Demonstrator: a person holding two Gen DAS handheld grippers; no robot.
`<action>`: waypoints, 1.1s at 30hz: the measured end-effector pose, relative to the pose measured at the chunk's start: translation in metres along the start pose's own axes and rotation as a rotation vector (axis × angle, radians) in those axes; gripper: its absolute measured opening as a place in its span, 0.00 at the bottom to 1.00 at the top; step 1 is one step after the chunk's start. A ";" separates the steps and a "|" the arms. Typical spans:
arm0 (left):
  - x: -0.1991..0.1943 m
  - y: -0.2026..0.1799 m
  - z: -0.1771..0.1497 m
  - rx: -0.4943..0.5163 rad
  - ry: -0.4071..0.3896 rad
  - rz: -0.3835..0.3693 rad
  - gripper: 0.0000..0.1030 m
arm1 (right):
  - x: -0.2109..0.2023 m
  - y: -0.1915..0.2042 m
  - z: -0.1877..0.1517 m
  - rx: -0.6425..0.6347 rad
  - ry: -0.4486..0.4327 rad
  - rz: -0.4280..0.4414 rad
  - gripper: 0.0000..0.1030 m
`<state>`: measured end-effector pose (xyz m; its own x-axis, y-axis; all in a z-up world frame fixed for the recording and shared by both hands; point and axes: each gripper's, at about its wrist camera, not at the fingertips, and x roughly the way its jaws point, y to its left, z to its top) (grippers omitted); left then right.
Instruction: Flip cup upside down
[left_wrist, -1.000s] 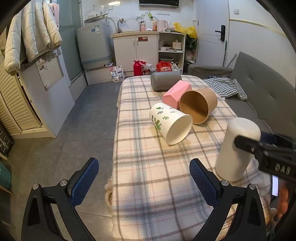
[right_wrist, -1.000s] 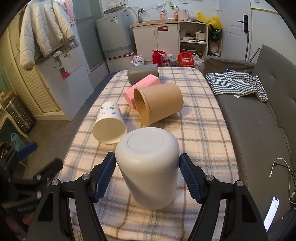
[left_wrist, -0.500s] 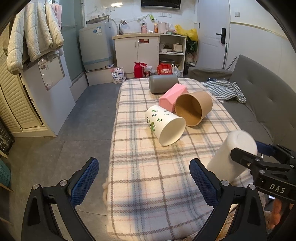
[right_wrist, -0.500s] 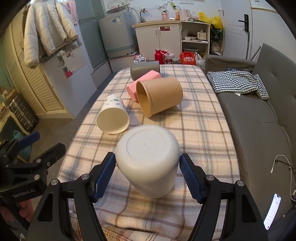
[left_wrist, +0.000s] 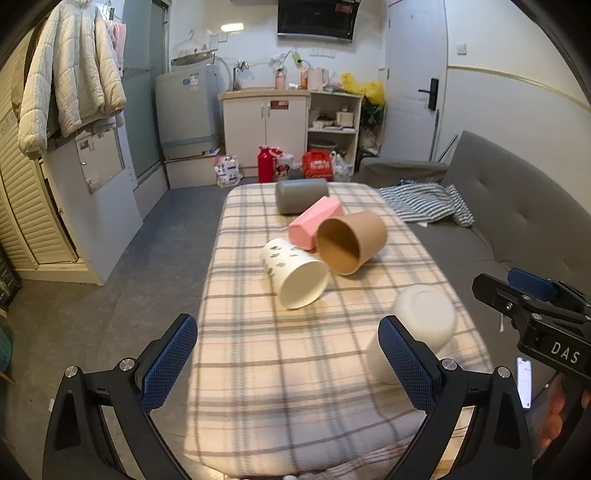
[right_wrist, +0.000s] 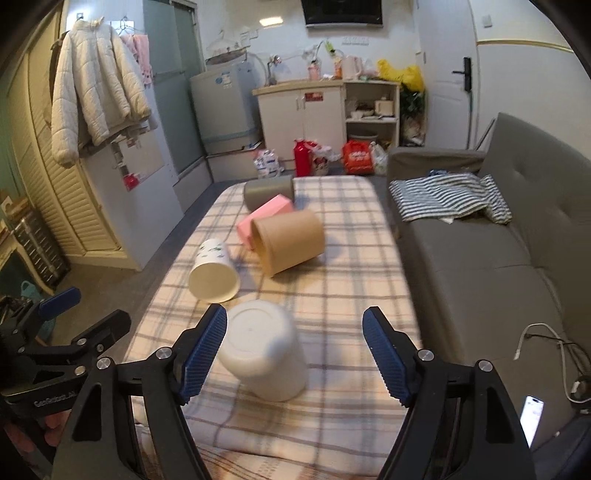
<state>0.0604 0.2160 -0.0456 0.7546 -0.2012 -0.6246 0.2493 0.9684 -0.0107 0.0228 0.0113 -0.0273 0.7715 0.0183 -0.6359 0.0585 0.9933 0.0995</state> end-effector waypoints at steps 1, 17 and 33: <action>-0.002 -0.003 -0.001 0.001 -0.006 -0.006 0.98 | -0.003 -0.003 -0.001 0.002 -0.005 -0.008 0.78; -0.023 -0.015 -0.014 0.008 -0.054 0.001 1.00 | -0.022 -0.028 -0.028 0.041 -0.004 -0.064 0.99; -0.027 -0.011 -0.018 0.003 -0.045 0.008 1.00 | -0.023 -0.021 -0.030 0.035 0.002 -0.066 1.00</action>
<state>0.0269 0.2135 -0.0426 0.7827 -0.2004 -0.5892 0.2456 0.9694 -0.0035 -0.0150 -0.0070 -0.0377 0.7639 -0.0469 -0.6436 0.1315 0.9877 0.0841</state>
